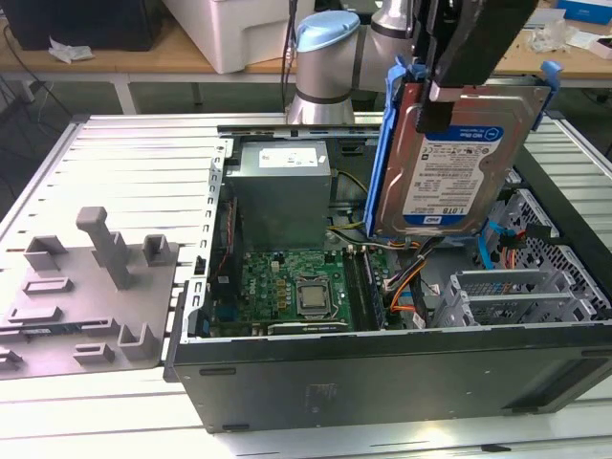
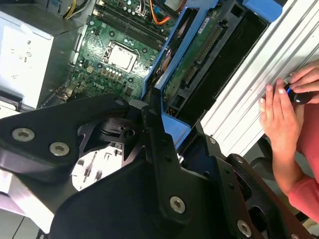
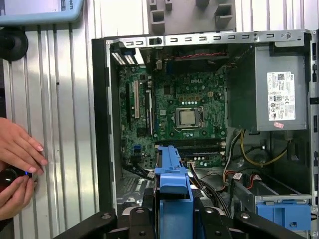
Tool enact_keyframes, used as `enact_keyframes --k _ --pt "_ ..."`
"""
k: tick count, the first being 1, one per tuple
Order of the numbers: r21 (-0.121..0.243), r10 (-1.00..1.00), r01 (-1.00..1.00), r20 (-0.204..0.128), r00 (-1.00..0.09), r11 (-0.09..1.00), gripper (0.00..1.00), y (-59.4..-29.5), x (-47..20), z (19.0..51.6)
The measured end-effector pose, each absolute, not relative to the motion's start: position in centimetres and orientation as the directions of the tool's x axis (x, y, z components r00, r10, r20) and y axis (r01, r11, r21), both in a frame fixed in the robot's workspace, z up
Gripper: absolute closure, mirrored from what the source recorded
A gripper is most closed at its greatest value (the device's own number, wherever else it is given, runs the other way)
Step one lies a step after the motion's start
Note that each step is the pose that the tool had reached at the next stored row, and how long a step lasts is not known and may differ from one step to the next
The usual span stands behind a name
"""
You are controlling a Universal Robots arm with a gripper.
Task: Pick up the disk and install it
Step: 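Insert the disk into the insertion slot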
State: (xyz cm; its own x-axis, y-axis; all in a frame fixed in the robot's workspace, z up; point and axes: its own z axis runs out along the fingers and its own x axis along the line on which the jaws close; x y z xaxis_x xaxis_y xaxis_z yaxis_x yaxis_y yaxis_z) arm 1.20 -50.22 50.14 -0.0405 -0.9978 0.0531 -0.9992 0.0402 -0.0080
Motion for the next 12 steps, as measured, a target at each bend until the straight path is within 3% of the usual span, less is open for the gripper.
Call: enact_keyframes --k 12 --pt "-0.008 -0.999 -1.0 0.053 -0.01 0.01 0.64 -51.9 2.9 50.0"
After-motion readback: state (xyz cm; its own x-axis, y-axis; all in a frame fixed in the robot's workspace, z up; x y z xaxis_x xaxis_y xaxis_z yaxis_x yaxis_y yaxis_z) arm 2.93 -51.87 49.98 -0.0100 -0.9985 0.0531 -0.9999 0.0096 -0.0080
